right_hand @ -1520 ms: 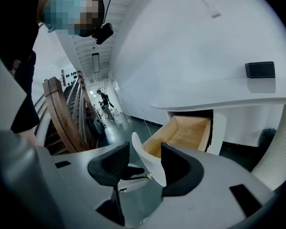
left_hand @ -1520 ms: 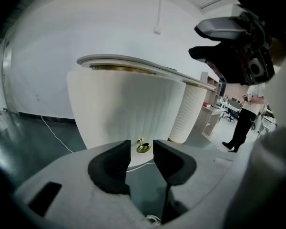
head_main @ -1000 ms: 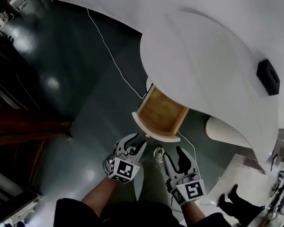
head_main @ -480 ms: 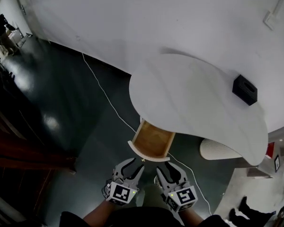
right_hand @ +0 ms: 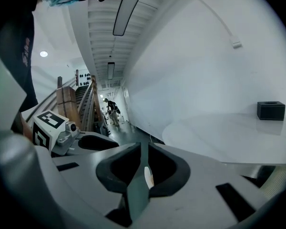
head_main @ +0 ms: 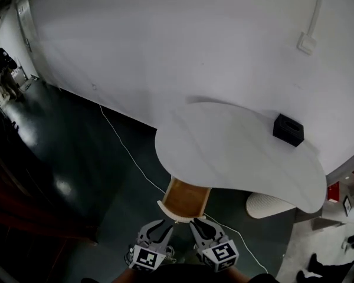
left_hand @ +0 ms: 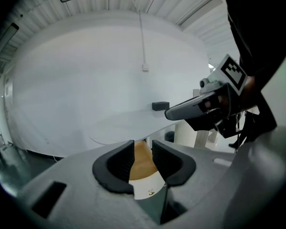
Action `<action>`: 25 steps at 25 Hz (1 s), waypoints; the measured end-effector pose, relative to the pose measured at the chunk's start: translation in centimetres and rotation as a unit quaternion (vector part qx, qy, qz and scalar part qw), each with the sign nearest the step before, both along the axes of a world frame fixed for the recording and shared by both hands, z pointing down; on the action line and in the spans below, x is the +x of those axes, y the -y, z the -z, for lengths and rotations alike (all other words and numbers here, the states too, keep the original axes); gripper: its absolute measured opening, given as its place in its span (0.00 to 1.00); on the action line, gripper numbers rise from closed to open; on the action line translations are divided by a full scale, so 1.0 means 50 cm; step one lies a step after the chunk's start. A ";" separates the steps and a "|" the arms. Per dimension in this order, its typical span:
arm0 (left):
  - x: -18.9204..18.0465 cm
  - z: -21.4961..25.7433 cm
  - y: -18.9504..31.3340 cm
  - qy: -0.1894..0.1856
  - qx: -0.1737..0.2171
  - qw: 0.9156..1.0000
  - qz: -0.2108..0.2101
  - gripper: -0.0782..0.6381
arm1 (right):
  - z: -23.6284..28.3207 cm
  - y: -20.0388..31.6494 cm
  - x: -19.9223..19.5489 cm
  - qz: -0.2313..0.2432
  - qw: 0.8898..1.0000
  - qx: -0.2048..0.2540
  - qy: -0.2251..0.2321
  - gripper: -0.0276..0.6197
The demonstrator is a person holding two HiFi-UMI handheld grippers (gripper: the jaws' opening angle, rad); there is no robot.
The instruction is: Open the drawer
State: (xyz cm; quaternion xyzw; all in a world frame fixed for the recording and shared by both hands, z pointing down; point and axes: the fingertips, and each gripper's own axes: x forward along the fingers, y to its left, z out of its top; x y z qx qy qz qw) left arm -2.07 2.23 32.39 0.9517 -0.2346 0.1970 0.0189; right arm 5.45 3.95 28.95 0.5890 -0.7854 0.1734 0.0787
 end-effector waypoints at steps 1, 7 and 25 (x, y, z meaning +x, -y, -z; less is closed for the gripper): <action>0.000 0.006 -0.007 -0.001 0.001 1.000 -0.003 0.27 | 0.010 0.001 0.001 0.000 1.000 0.005 0.000 0.11; 0.012 0.059 -0.017 -0.006 0.018 1.000 -0.004 0.17 | 0.055 0.013 0.022 0.003 0.999 0.029 0.013 0.05; 0.079 0.144 -0.020 -0.023 0.014 0.999 0.033 0.13 | 0.118 0.010 0.068 0.062 0.997 0.034 -0.018 0.05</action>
